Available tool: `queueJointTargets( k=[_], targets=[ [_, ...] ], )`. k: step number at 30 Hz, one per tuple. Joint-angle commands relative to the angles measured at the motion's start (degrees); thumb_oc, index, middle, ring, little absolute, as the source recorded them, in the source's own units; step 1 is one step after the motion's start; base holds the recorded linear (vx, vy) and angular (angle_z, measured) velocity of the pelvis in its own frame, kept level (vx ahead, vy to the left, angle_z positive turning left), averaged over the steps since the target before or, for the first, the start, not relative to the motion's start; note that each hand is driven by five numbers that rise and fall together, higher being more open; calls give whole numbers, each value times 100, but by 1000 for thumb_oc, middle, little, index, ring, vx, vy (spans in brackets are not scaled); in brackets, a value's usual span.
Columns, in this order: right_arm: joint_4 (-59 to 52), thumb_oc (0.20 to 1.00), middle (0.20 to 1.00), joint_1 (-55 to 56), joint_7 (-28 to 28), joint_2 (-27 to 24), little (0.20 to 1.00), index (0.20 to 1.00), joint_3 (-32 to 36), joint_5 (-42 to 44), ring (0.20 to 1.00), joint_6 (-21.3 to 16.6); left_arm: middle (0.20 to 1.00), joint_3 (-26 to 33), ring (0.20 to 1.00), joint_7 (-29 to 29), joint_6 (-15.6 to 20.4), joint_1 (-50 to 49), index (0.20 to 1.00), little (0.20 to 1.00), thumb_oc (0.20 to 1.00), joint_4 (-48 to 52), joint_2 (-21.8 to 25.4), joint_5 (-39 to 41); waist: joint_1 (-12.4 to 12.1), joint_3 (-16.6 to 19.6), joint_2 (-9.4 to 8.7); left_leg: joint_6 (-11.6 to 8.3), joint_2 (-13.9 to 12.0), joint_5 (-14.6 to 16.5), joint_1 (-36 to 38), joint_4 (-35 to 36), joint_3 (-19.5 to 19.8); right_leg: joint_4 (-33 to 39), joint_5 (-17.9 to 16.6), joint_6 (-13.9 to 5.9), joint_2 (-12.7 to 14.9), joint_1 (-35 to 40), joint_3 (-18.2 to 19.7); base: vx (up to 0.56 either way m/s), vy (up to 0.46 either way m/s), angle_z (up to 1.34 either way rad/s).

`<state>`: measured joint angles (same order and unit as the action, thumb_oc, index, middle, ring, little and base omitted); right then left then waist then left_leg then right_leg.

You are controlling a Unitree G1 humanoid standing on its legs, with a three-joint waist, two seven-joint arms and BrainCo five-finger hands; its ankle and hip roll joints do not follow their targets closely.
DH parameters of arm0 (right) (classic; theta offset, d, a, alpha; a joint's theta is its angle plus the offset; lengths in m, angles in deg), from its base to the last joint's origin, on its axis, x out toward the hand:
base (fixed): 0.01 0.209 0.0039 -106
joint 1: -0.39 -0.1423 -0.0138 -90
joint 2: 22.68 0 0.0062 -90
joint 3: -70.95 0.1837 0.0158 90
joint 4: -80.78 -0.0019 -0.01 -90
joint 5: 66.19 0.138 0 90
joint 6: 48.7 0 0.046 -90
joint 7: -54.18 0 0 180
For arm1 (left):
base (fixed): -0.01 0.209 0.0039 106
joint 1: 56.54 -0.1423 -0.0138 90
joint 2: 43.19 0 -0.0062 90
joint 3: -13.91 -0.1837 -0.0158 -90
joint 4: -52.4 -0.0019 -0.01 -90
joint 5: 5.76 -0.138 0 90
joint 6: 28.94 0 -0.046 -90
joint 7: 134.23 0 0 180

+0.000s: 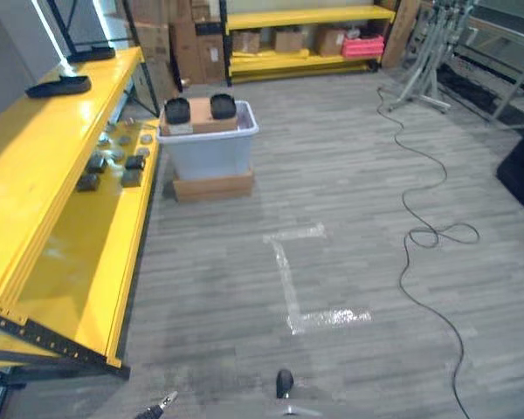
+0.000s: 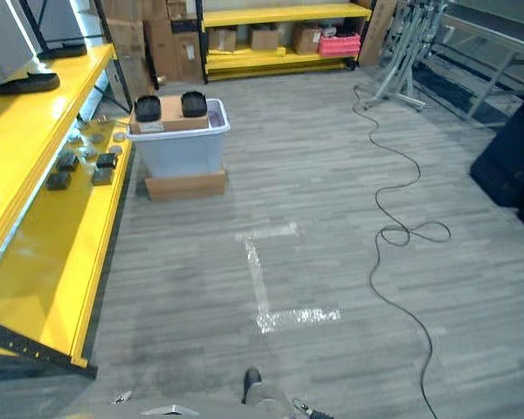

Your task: Move parts from the plastic box to the shelf.

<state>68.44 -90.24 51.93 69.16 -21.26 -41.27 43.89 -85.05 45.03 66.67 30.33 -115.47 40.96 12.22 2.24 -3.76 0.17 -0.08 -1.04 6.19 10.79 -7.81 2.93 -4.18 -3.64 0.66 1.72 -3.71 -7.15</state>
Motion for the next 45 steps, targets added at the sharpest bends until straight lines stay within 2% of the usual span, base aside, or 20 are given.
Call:
queueJointTargets(
  k=[1,2,5,6,8,11,15,18,20,21,24,26,28,29,32,34,37,39,44,45],
  targets=[
    [213,1000,1000,-154,144,-124,1000,1000,-264,268,1000,121,1000,182,1000,95,320,401,1000,1000,1000,77,93,358,30,-153,-248,-117,-91,-586,-588,-1909,-220,373,-401,-296,100,-194,231,197,-363,2],
    [116,1000,1000,-148,247,-247,1000,1000,-211,357,1000,216,1000,210,1000,12,199,503,1000,1000,1000,243,98,544,-4,-295,-347,-109,-190,-851,-1568,-3492,-326,352,-322,-102,106,-70,130,143,-330,-8],
    [54,1000,1000,-192,309,-341,1000,1000,-63,416,1000,427,1000,246,1000,-33,108,675,1000,1000,1000,296,141,615,-109,-585,-392,33,-137,-750,-2580,-3967,-535,377,-190,-24,48,310,24,169,-234,18],
    [70,1000,1000,-215,294,-345,1000,1000,-41,392,1000,434,1000,262,1000,-38,124,692,1000,1000,1000,277,145,615,-152,-628,-376,52,-93,-696,-2569,-3713,-624,399,-140,-38,23,413,3,259,-74,31],
    [114,1000,1000,-285,281,-288,1000,1000,-61,232,1000,482,1000,328,1000,-137,190,683,1000,1000,1000,211,145,681,-266,-656,-317,40,68,-783,-2621,-2323,-959,481,-9,-101,-72,613,26,366,25,-12],
    [157,1000,1000,-299,377,-240,1000,1000,-173,317,1000,515,1000,319,1000,-205,208,639,1000,1000,1000,161,137,891,-467,-621,-80,-109,261,-1439,-2867,-280,-982,493,148,-128,-314,884,276,447,108,-55],
    [171,1000,1000,-257,293,-252,1000,1000,-262,214,1000,329,1000,299,1000,-196,234,576,1000,1000,1000,168,114,1067,-663,-641,62,-167,377,-1757,-3136,779,-895,381,439,-121,-390,1342,562,464,142,-37],
    [80,1000,1000,-268,293,-211,1000,1000,-359,91,1000,110,1000,399,1000,-213,251,470,1000,1000,1000,191,84,1164,-778,-656,143,-208,298,-1887,-3362,639,-839,210,820,-143,-332,1674,688,540,188,-63],
    [28,1000,1000,-268,51,-203,1000,1000,-337,-73,1000,-218,1000,622,1000,-314,223,393,1000,1000,1000,174,98,953,-866,-454,30,-27,338,-1567,-3253,119,-835,-113,1239,-311,-64,2061,810,821,288,-76],
    [-68,1000,1000,-237,-49,-213,1000,1000,-284,-122,1000,-219,1000,594,1000,-333,162,411,1000,1000,1000,176,130,958,-870,-396,-18,81,430,-1464,-3170,-68,-814,-441,1167,-364,57,2071,701,591,183,-111],
    [-209,1000,1000,-170,-213,-198,1000,1000,-238,-194,1000,-315,1000,501,1000,-297,93,487,1000,1000,1000,152,172,870,-831,-274,-66,366,665,-1195,-2831,-55,-861,-1397,797,-490,263,1893,364,359,149,-28],
    [-330,1000,1000,-153,-215,-171,1000,1000,-291,-106,1000,-316,1000,411,1000,-298,66,511,1000,1000,1000,156,202,867,-824,-191,-43,543,806,-1053,-2611,41,-831,-2322,314,-679,406,1569,208,285,163,40],
    [-458,1000,1000,-208,-238,-137,1000,1000,-382,69,1000,-385,1000,325,1000,-341,76,500,1000,1000,1000,174,237,892,-838,-128,49,697,869,-891,-2332,157,-768,-3301,-148,-738,549,950,96,316,170,8],
    [-470,1000,1000,-272,-223,-142,1000,1000,-422,95,1000,-371,1000,309,1000,-357,90,507,1000,1000,1000,182,261,922,-816,-140,95,752,876,-813,-2143,258,-746,-3436,-150,-712,535,549,21,321,108,9],
    [-497,1000,1000,-312,-238,-70,1000,1000,-471,54,1000,-469,1000,300,1000,-380,44,562,1000,1000,1000,227,304,940,-648,-275,155,750,889,-755,-1594,570,-539,-2823,103,-637,361,-169,-255,292,-43,20],
    [-451,1000,1000,-350,-205,-21,1000,1000,-532,168,1000,-594,1000,298,1000,-398,-14,664,1000,1000,1000,183,321,863,-438,-390,66,710,1019,-523,-1089,731,-99,-1362,-184,-700,264,-723,-267,392,-167,55],
    [-396,1000,1000,-322,-194,-53,1000,1000,-447,198,1000,-621,1000,233,1000,-329,8,670,1000,1000,1000,99,269,735,-259,-458,-41,696,1194,-176,-738,716,293,71,-597,-863,387,-1000,-134,373,-122,58],
    [-391,1000,1000,-260,-225,-69,1000,1000,-333,160,1000,-621,1000,144,1000,-255,77,625,1000,1000,1000,50,229,687,-140,-513,3,687,1175,49,-491,648,590,866,-738,-942,397,-1183,56,622,-178,46],
    [-372,1000,1000,-107,-109,17,1000,1000,-202,63,1000,-665,1000,145,1000,-184,244,438,1000,1000,1000,66,174,490,-53,-580,-26,619,1039,481,-218,289,790,918,-738,-966,455,-1244,311,566,-252,64],
    [-313,1000,1000,-86,3,49,1000,1000,-222,58,1000,-684,1000,140,1000,-196,265,411,1000,1000,1000,98,147,480,-17,-531,-89,500,891,692,-32,135,872,917,-820,-893,441,-940,517,629,-367,94]
  ],
)
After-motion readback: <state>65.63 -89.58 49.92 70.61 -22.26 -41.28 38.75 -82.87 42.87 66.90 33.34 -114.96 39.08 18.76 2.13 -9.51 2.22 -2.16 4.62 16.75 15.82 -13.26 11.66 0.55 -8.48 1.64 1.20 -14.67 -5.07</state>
